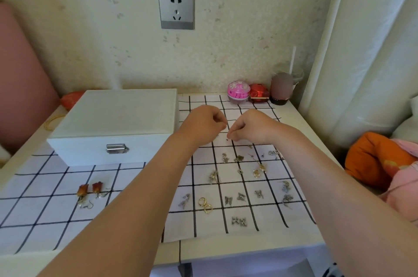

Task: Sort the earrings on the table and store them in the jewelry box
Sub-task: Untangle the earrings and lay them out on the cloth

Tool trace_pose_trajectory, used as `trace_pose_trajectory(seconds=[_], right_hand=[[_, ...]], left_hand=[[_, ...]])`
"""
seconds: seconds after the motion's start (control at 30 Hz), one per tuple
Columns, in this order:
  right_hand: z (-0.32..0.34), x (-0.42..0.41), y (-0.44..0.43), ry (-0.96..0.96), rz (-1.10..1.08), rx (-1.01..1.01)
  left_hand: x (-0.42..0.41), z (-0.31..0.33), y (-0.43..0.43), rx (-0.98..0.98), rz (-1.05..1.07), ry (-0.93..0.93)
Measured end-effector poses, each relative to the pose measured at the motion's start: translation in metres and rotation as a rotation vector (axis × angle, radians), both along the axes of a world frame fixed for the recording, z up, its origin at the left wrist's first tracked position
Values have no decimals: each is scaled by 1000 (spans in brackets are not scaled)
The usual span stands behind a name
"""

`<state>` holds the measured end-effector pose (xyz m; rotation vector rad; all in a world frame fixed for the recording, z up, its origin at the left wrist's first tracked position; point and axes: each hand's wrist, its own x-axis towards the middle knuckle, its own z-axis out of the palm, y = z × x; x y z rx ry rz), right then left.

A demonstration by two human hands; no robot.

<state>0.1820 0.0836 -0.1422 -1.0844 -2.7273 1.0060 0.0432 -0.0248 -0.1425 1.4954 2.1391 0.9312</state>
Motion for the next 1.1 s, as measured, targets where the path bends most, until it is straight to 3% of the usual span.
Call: trace_pose_trajectory(seconds=[0.13, 0.3, 0.43, 0.77, 0.83, 0.97, 1.1], right_hand=[[-2, -2, -3, -38, 2, 38], [5, 1, -8, -27, -6, 14], [15, 6, -10, 37, -16, -27], [22, 11, -8, 427, -201, -418], [20, 9, -8, 434, -227, -378], [4, -2, -12, 224, -123, -84], [-5, -10, -16, 115, -50, 38]], left_hand=[[4, -9, -9, -233, -66, 210], [3, -11, -18, -278, -92, 125], [7, -1, -18, -138, 8, 61], [5, 17, -11, 210, 113, 33], [-1, 22, -12, 227, 151, 99], [-10, 31, -14, 184, 171, 138], [-11, 33, -16, 77, 128, 241]])
